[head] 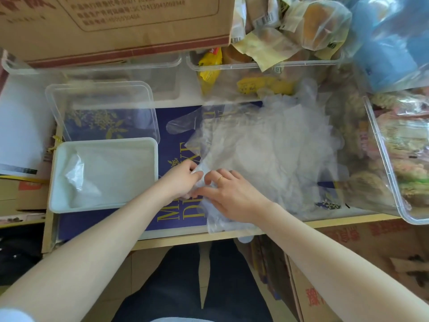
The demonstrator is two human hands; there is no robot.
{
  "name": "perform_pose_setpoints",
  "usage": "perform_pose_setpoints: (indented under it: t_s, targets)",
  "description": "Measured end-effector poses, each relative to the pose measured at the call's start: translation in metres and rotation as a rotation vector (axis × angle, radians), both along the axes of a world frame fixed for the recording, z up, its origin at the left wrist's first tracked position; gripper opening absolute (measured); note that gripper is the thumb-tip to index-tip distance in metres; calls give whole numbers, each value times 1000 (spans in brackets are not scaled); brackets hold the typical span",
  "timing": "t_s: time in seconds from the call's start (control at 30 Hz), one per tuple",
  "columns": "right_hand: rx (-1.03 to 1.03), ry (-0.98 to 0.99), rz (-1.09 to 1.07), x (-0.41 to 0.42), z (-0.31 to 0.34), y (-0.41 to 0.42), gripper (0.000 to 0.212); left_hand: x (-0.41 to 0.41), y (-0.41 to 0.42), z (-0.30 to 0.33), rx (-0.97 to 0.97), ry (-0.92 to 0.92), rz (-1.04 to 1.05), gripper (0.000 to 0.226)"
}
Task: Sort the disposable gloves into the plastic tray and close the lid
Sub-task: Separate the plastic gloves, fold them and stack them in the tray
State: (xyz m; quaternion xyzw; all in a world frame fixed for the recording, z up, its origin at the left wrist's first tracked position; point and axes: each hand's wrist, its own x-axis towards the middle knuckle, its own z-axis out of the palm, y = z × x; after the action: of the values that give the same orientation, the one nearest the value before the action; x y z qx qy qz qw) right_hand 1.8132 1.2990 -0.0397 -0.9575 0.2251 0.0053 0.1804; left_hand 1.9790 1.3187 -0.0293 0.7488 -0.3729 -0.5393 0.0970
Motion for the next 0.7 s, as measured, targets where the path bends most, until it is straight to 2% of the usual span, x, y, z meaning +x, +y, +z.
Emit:
perform_pose_setpoints:
  t_s: [0.07,0.2,0.27,0.33,0.43,0.5,0.57,0.63,0.7]
  targets:
    - [-39,34,-3,3,-2,4,36,0,1,1,-54,-101,-76,19]
    - [-79,36,-9,-8,-1,0,34,0,5,-1,-109,-170,-169,39]
    - [-55,51,-34,-19,-2,1,33,-1,7,-2,-119,-158,-166,44]
    - [58,50,-75,-28,-1,2,31,-3,7,0,-127,-141,-161,43]
    - [338,-28,-268,-35,5,-1,31,-10,7,2,-155,-110,-128,31]
    - [366,-116,-475,-40,7,-11,32,-14,6,3,-166,-99,-76,28]
    - [399,-177,-607,-46,6,-22,19,-14,5,4,-174,-64,5,39]
    - [385,-146,-626,-50,5,-27,15,-12,5,5,-193,-26,74,48]
    - [309,-66,-540,-47,2,-30,22,-10,7,5,-199,-4,92,52]
